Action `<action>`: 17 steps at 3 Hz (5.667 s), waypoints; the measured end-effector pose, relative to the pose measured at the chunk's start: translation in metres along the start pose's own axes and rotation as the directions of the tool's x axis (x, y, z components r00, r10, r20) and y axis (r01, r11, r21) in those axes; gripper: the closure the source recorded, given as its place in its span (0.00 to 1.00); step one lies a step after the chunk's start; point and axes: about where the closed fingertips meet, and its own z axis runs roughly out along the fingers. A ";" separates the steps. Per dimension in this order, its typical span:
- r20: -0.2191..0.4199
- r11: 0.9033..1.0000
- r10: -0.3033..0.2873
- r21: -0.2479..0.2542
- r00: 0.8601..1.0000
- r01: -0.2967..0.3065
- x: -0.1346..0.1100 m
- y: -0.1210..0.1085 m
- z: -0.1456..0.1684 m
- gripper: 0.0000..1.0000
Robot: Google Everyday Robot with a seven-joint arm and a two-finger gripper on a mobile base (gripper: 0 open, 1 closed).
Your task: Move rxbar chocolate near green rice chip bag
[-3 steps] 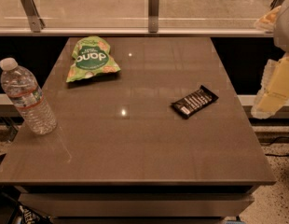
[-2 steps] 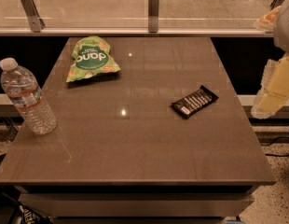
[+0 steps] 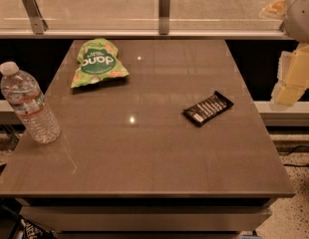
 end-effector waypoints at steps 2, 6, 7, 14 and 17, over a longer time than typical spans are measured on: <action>-0.041 0.983 -0.177 -0.047 0.983 0.175 0.006 -0.029 0.015 0.00; 0.014 0.898 -0.425 -0.124 0.905 0.423 0.007 -0.043 0.068 0.00; 0.047 0.879 -0.448 -0.159 0.893 0.450 -0.003 -0.046 0.092 0.00; 0.176 0.788 -0.491 -0.326 0.853 0.522 -0.024 -0.015 0.210 0.00; 0.204 0.781 -0.480 -0.343 0.853 0.522 -0.023 0.002 0.226 0.41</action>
Offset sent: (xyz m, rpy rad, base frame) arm 0.0436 -0.0166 -0.0108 -0.1789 0.0702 0.2335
